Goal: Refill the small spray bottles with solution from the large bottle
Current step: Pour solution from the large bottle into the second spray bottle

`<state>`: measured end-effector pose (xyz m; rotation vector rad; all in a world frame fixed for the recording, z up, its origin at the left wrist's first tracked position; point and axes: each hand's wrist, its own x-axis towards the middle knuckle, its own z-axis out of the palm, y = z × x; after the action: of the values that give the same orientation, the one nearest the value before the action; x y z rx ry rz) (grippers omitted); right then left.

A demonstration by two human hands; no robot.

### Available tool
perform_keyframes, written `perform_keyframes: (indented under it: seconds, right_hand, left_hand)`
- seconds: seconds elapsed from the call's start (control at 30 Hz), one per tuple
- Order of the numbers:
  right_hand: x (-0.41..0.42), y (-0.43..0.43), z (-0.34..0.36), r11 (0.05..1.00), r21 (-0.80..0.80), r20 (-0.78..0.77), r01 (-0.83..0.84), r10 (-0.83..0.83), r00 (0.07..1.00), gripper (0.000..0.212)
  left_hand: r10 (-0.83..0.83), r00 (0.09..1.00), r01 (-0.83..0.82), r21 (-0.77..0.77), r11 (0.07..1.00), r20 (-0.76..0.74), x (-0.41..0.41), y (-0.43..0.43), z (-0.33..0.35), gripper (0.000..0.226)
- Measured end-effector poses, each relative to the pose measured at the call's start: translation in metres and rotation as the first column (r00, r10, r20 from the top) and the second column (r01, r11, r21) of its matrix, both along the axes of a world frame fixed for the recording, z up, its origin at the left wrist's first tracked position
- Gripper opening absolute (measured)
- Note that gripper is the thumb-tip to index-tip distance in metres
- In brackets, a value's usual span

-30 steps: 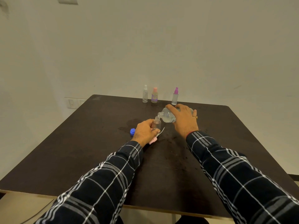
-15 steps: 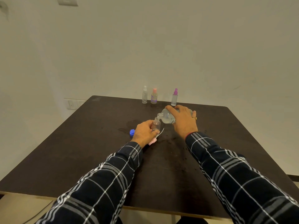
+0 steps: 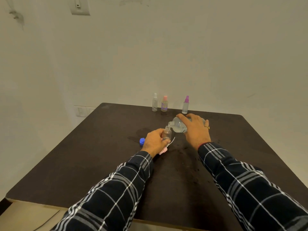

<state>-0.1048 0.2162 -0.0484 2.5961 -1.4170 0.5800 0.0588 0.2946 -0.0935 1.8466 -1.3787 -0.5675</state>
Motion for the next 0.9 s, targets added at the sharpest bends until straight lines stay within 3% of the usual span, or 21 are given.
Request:
perform_keyframes:
  seconds: [0.9]
  right_hand:
    - [0.0004,-0.0008,0.0029,1.0,-0.011,-0.006,-0.005,0.005,1.0,0.08]
  left_hand:
    - [0.008,1.0,-0.008,0.006,1.0,0.009,-0.0004,-0.0012,-0.0002,0.041]
